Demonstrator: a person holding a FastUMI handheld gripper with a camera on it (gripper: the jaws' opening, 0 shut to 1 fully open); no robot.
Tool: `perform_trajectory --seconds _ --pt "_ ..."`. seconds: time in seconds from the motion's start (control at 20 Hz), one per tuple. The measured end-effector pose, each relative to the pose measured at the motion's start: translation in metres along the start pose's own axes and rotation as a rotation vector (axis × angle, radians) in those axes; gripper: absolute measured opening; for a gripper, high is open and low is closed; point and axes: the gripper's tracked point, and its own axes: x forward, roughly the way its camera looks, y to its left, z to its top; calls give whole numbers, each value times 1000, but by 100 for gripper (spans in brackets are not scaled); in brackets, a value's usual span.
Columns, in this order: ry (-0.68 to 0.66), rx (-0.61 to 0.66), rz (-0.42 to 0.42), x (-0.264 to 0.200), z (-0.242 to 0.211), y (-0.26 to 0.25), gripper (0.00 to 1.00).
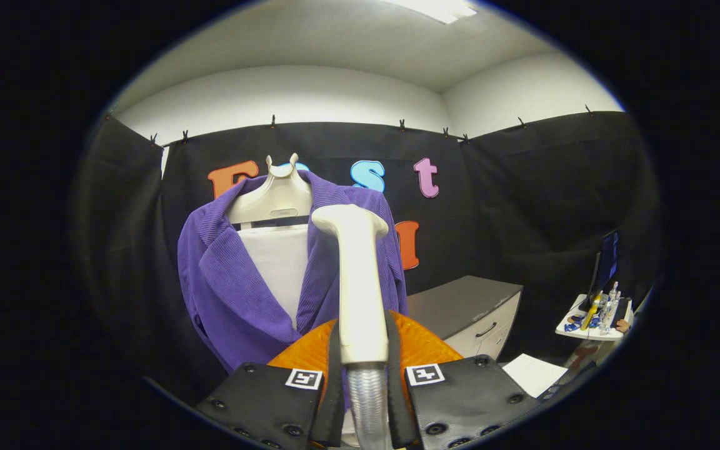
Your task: Iron the clothes twice with a garment steamer, once on the left side and once on the right side.
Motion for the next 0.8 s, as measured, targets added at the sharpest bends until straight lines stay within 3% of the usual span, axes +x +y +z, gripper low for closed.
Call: perform_trajectory --seconds 0.8 --pt "92 -106 -8 -2 -56 -14 36"
